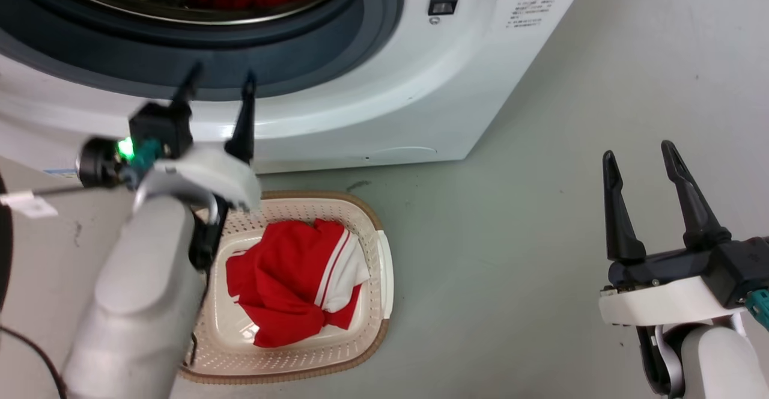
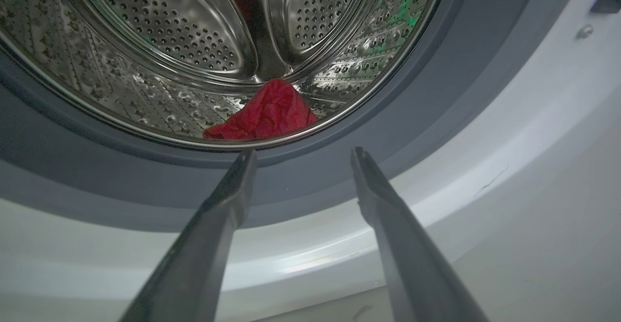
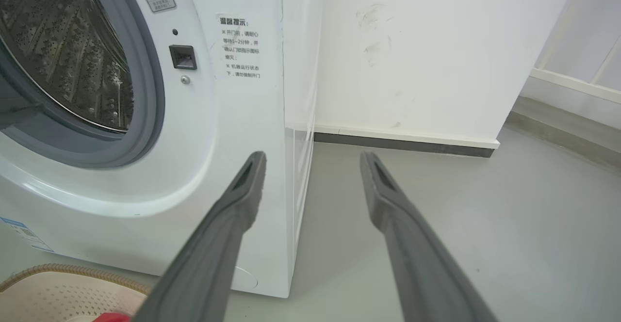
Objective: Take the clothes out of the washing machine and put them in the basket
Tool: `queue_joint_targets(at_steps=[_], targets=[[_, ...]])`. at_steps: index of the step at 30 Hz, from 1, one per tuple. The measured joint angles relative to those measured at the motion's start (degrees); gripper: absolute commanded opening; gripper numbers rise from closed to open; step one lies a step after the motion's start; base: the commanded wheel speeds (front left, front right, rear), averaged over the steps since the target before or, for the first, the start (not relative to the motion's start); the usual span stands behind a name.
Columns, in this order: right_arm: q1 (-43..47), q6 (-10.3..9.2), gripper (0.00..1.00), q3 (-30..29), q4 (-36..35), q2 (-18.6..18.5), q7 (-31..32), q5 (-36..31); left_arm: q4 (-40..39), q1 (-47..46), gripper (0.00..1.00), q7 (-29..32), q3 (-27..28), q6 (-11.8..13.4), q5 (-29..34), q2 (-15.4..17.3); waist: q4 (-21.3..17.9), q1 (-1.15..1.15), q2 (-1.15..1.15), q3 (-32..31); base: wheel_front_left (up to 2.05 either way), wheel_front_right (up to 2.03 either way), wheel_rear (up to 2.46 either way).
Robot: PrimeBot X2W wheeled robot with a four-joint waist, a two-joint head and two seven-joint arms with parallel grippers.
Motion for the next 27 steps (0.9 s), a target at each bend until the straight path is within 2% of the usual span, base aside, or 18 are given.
queue_joint_targets(at_steps=[5, 11, 16, 27], targets=[[-1.75, 0.0, 1.0, 0.7, -0.41, -0.01, 0.0, 0.68, 4.9, -9.73, 1.0, 0.19, 0.18, -0.44, 0.9, 0.7, -1.48, 0.0, 0.0, 3.14, 0.0, 0.0, 0.0], [-4.39, 0.0, 1.0, 0.99, -0.99, -0.02, 0.0, 2.23, 11.4, -23.7, 1.0, 4.22, -0.25, -1.12, 2.59, 3.27, -3.74, 0.01, 0.0, 8.34, 0.0, 0.0, 0.0], [-6.31, 0.0, 1.0, 1.65, -1.66, -0.02, 0.0, 3.96, 16.9, -34.87, 1.0, 9.99, -1.41, -2.52, 3.78, 5.69, -6.08, 0.01, 0.0, 13.15, 0.0, 0.0, 0.0], [-9.19, 0.0, 1.0, 2.34, -3.04, -0.04, 0.0, 7.67, 28.66, -54.96, 1.0, 25.15, -3.81, -4.88, 4.25, 7.76, -10.82, 0.02, 0.0, 22.66, 0.0, 0.0, 0.0]])
